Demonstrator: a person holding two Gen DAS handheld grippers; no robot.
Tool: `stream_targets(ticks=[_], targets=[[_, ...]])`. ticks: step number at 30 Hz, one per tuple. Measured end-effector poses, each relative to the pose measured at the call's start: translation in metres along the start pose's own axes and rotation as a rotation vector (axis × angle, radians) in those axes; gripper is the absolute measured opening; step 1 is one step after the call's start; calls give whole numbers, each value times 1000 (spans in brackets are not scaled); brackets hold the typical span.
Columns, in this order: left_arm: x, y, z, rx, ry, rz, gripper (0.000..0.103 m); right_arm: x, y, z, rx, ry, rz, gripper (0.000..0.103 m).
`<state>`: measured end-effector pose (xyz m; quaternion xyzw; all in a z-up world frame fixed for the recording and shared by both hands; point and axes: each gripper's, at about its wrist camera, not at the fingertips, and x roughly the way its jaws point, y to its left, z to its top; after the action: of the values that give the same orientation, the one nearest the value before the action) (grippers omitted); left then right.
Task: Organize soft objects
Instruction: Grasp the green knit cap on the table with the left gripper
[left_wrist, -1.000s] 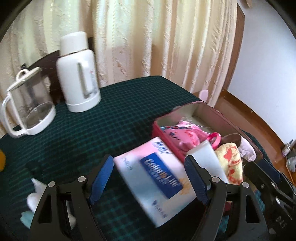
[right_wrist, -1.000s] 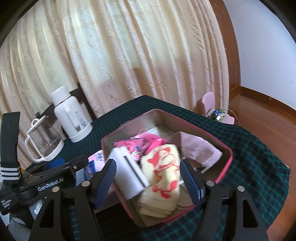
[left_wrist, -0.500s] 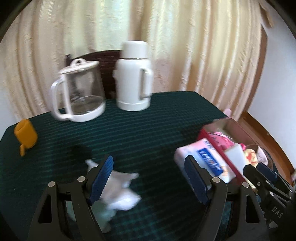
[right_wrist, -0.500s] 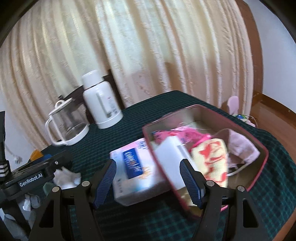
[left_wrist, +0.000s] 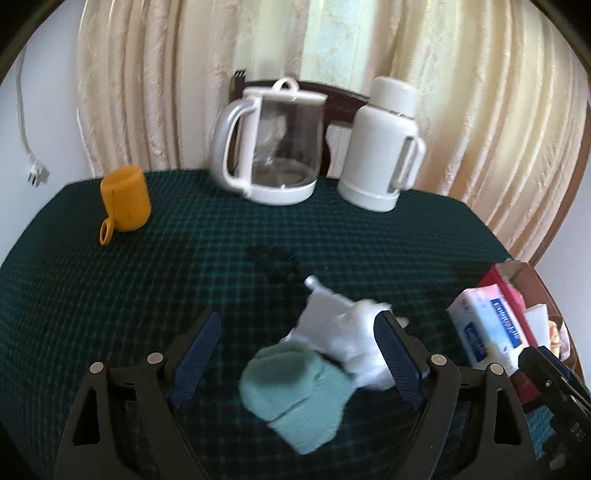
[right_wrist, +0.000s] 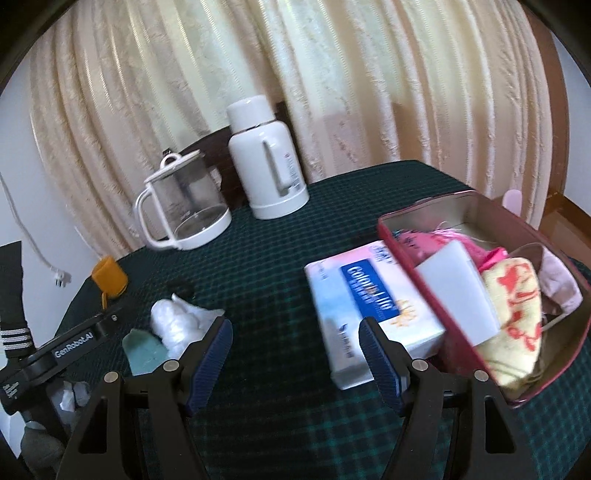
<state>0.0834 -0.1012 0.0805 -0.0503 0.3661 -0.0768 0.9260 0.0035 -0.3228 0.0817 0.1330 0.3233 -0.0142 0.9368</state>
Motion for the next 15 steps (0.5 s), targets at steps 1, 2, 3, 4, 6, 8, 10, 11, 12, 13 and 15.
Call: stream_targets(ticks=[1, 2, 3, 4, 6, 8, 10, 11, 12, 13, 15], targets=[[4, 3, -2, -9, 14, 1, 86, 2, 3, -1, -4, 6, 2, 74], [8, 8, -4, -17, 28, 2, 86, 3, 5, -1, -8, 11, 2, 74], [11, 12, -6, -23, 41, 3, 86, 5, 7, -2, -12, 18, 4, 74], [15, 17, -8, -32, 59, 5, 86, 6, 10, -2, -17, 22, 5, 74], [25, 27, -12, -60, 100, 8, 86, 10, 15, -2, -26, 35, 9, 74], [34, 35, -14, -91, 135, -6, 86, 14, 21, -2, -38, 48, 16, 74], [40, 42, -18, -120, 169, -25, 86, 17, 27, -2, -50, 56, 22, 74], [43, 44, -20, -128, 182, -32, 86, 19, 30, -1, -58, 60, 25, 74], [46, 45, -21, -135, 196, -40, 86, 20, 32, -1, -63, 64, 28, 74], [49, 46, -23, -146, 213, -52, 86, 22, 35, -1, -69, 69, 33, 74], [54, 49, -25, -176, 248, -85, 86, 25, 41, -1, -83, 78, 42, 74]])
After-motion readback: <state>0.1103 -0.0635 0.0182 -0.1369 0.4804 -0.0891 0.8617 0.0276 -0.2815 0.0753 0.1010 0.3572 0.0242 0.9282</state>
